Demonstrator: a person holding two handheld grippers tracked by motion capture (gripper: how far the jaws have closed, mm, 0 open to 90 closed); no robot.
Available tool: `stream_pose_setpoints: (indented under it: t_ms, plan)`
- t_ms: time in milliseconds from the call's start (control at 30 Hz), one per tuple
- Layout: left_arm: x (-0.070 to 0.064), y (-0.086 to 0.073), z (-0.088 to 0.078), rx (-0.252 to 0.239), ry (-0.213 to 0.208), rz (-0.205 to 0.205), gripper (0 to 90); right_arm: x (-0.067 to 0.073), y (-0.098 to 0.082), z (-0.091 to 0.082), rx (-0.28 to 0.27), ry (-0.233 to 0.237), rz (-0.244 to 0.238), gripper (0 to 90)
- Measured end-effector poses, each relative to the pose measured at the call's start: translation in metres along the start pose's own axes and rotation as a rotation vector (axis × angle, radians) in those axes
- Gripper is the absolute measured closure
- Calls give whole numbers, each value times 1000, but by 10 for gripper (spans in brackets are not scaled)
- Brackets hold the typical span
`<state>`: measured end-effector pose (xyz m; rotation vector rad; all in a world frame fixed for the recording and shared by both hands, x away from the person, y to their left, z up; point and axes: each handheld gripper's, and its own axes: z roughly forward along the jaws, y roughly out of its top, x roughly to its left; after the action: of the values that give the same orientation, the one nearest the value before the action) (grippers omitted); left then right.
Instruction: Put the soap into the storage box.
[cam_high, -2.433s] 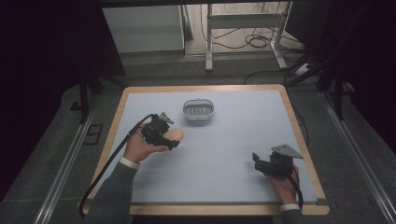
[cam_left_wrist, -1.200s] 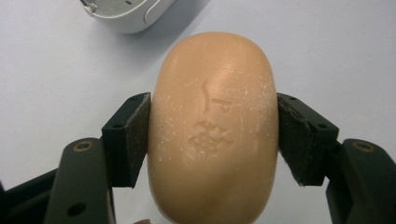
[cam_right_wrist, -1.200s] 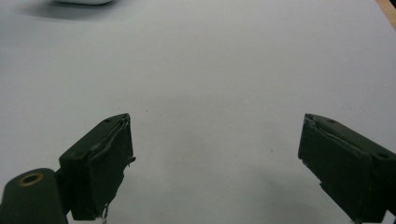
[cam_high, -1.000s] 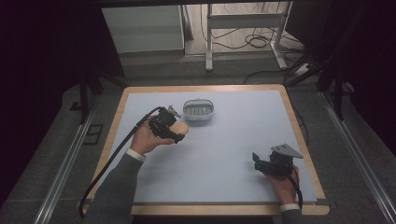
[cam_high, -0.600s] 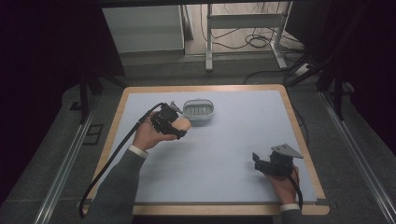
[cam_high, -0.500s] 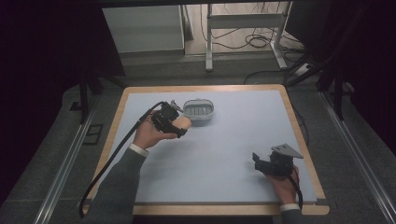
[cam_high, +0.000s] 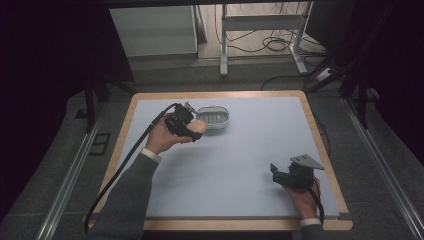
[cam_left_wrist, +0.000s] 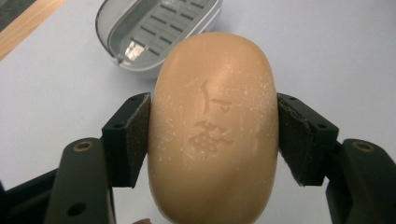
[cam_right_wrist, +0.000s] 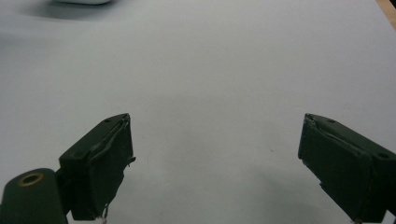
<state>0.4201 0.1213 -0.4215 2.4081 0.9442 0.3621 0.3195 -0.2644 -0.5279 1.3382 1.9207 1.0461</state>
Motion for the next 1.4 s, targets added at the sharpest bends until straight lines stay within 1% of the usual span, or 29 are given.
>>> stream_pose_setpoints:
  t_ms: [67,133,200,233,267,500,567,600,633,700,733,800,833,867,1033,1067,1100,1133,1167,1200,1233,1267,1300,1333,1367,1400]
  plan:
    - [0,4,1,16,6,15,323,0,0,0,0,0,0,103]
    - [0,6,2,16,2,16,323,0,0,0,-1,0,0,103]
    - [0,9,3,15,6,20,323,0,0,0,0,1,0,103]
    - [0,10,4,11,3,14,323,0,0,0,0,1,0,103]
    - [1,11,4,11,-4,17,323,0,0,0,1,1,0,103]
    - [1,19,7,21,10,23,323,0,0,0,1,-2,0,103]
    - [1,21,7,18,6,26,324,0,0,0,0,-1,-1,103]
    - [2,22,8,12,3,20,324,0,0,0,0,-1,-1,103]
    - [2,23,9,16,1,20,324,0,0,0,0,0,-1,103]
    - [3,24,11,30,13,29,324,0,0,0,0,0,0,103]
    - [3,25,12,21,11,17,324,0,0,0,0,0,-1,103]
    - [4,27,13,27,5,21,324,0,0,0,0,0,-1,103]
    - [4,28,14,23,1,15,324,0,0,0,0,0,0,103]
    - [5,29,14,35,5,27,324,0,0,0,1,0,0,103]
    - [5,34,19,27,2,21,324,0,0,0,1,0,0,103]
    - [6,35,21,27,-6,20,324,0,0,0,1,0,0,103]
    - [6,35,22,21,-11,9,324,0,0,0,1,0,1,103]
    - [8,35,22,32,-11,20,324,0,0,0,1,1,1,103]
    - [7,36,24,26,-8,6,324,0,0,0,1,0,0,103]
    - [8,36,25,40,2,17,324,0,0,0,2,0,0,103]
    - [7,37,27,35,3,10,324,0,0,0,1,0,0,103]
    - [8,38,27,41,4,17,324,0,0,0,2,0,0,103]
    - [8,38,28,33,-3,8,324,0,0,0,2,0,0,103]
    - [10,39,28,46,-1,21,324,0,0,0,2,0,0,103]
    - [9,40,30,33,-1,5,324,0,0,0,2,0,0,103]
    - [9,41,30,35,2,7,324,0,0,0,2,1,1,103]
